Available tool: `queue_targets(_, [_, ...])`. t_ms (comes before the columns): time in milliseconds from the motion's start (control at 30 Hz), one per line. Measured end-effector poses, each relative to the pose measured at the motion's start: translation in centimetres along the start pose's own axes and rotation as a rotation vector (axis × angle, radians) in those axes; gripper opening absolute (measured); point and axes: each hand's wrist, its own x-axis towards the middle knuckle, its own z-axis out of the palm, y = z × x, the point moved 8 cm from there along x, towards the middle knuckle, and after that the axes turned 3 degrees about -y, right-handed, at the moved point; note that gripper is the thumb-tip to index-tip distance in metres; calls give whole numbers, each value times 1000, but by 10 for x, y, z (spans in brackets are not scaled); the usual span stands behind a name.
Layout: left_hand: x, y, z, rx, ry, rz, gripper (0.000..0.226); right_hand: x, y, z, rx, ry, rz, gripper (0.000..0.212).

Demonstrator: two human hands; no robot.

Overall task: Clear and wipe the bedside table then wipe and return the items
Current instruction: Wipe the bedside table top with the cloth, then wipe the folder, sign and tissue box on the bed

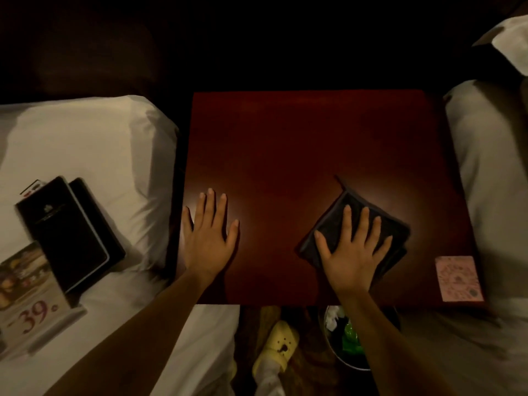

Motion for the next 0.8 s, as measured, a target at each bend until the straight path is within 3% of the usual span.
queue_targets(233, [0,-1,-1,-110,46,31,61,-42,-72,16,-32,-1,-90,70])
queue_targets(333, [1,-7,-6,-295,17,33,62,-60,-121,25,-22,-29,-174,63])
queue_targets(433, [-14,-18,-15,-641,-60,6,59,-83,-178,37,-13,-61,-297,58])
queue_targets(533, [-55,-63,-38,-980,-28,-163,51,-115,-237,45,94,-100,-417,57])
queue_targets(633, [-104,-146,-70,-1057,128,-437,41,-153,-285,48,253,-212,-490,37])
queue_targets(700, [-139,-209,-91,-1006,222,-628,35,-176,-303,47,404,-372,-387,29])
queue_targets(800, [-183,-289,-116,-945,310,-834,29,-190,-310,30,638,-397,-158,31])
